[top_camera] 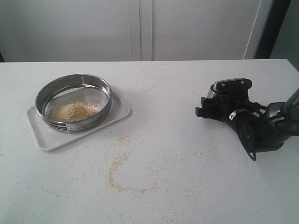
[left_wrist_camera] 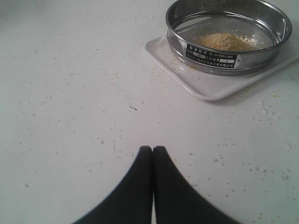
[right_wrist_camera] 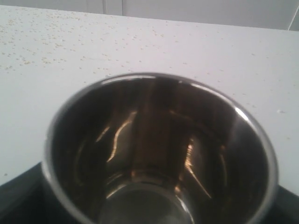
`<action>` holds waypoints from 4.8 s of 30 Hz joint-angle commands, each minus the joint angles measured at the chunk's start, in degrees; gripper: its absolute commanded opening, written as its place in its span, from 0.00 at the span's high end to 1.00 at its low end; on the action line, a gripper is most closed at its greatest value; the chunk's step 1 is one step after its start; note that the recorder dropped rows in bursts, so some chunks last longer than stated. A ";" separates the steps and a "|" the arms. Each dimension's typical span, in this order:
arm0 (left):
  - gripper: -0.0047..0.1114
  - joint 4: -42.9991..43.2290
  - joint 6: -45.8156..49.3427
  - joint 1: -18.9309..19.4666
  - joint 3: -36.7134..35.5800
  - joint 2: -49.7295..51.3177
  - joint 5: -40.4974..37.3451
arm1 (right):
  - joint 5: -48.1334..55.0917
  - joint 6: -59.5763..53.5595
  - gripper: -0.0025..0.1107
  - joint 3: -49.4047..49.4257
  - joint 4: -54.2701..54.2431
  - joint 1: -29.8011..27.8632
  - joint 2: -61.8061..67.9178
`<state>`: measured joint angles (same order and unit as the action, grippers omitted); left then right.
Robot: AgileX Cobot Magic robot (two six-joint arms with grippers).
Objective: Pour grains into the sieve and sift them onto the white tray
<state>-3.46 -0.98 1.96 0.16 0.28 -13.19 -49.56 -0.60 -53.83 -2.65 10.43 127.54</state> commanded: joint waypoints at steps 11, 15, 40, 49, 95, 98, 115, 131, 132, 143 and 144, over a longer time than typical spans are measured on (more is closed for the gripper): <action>0.96 -0.38 -0.24 0.19 -0.16 -0.28 -0.13 | -1.43 -1.16 0.18 -0.36 -0.12 -0.27 0.84; 0.96 -0.38 -0.24 0.19 -0.16 -0.28 -0.13 | -2.18 -1.16 0.18 -0.36 -0.12 -0.17 0.84; 0.96 -0.38 -0.24 0.19 -0.16 -0.28 -0.13 | 8.04 -0.68 0.18 -0.12 -0.12 -0.17 -17.23; 0.96 -0.38 -0.24 0.19 -0.16 -0.28 -0.13 | 23.26 -0.68 0.44 -0.12 1.19 -0.17 -29.35; 0.96 -0.38 -0.24 0.19 -0.16 -0.28 -0.13 | 85.02 0.60 0.98 -0.12 -2.77 -0.17 -56.62; 0.96 -0.38 -0.24 0.19 -0.16 -0.28 -0.13 | 88.57 0.60 0.98 -0.12 -2.90 -0.17 -57.12; 0.96 -0.38 -0.24 0.19 -0.16 -0.28 -0.13 | 95.62 0.60 0.98 1.95 -2.04 -0.17 -64.07; 0.96 -0.38 -0.24 0.19 -0.16 -0.28 -0.13 | 96.84 2.28 0.98 3.89 0.78 -5.08 -69.79; 0.96 -0.38 -0.24 0.19 -0.16 -0.28 -0.13 | 96.41 2.28 0.98 4.58 1.42 -5.08 -70.94; 0.96 -0.38 -0.24 0.19 -0.16 -0.28 -0.13 | 90.56 2.28 0.98 12.47 2.01 -5.08 -82.79; 0.96 -0.38 -0.24 0.19 -0.16 -0.28 -0.13 | 89.72 2.28 0.98 13.24 2.01 -5.08 -83.87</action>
<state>-3.46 -0.98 1.96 0.16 0.28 -13.19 42.61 1.44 -42.44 -1.17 5.78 46.62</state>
